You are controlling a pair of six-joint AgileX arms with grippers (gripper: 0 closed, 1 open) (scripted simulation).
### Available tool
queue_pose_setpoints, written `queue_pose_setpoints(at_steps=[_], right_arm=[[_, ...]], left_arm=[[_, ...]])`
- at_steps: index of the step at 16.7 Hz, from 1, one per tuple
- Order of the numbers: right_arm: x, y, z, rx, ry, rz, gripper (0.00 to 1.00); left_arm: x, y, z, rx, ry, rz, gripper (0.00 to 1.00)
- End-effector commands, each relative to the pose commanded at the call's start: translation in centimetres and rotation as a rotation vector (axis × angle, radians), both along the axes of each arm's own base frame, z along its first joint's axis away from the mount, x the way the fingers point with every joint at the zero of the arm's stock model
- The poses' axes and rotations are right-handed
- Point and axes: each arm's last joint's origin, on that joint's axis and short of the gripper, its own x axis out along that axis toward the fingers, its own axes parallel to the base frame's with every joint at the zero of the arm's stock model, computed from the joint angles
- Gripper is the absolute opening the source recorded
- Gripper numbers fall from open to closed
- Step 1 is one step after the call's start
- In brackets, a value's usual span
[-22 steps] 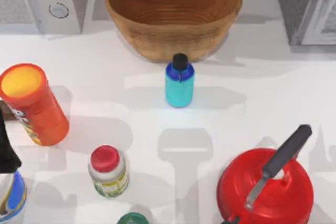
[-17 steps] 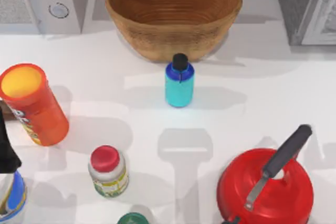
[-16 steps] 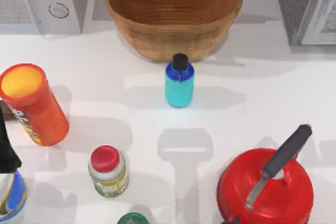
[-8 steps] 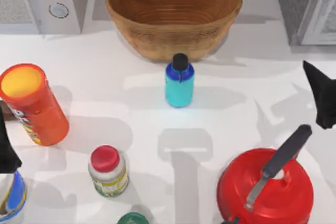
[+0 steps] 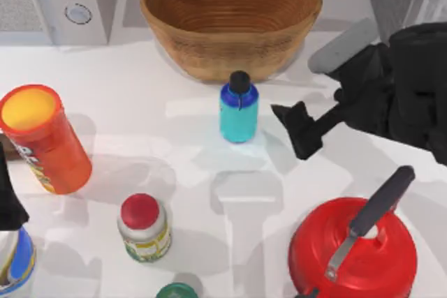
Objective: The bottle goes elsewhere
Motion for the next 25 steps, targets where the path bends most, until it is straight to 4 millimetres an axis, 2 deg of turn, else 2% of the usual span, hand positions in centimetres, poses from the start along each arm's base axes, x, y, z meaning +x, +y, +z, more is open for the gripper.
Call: queue_pose_setpoints(at_steps=[3,5,11,15,20,23,25], right_arm=[[0.9,2.2,-2.4,-0.026,0.052,0.047,1.0],[1.0,2.7,-3.3,-0.038,0.074,0.059,1.0],[1.2,2.8,-3.4,-0.039,0.075,0.056,1.0],[3.2,4.8,-3.9,-0.039,0.074,0.06,1.0],[6.1,7.8,-6.6,-0.037,0.072,0.06,1.0],[6.8,8.5,-8.6,-0.038,0.074,0.06,1.0],[6.9,8.5,-9.0,-0.039,0.075,0.06,1.0]], left_arm=[[0.0,0.0,0.0,0.0,0.0,0.0,1.0],[0.0,0.0,0.0,0.0,0.0,0.0,1.0],[0.0,0.0,0.0,0.0,0.0,0.0,1.0],[0.0,0.0,0.0,0.0,0.0,0.0,1.0],[0.0,0.0,0.0,0.0,0.0,0.0,1.0],[0.0,0.0,0.0,0.0,0.0,0.0,1.0],[0.0,0.0,0.0,0.0,0.0,0.0,1.0]])
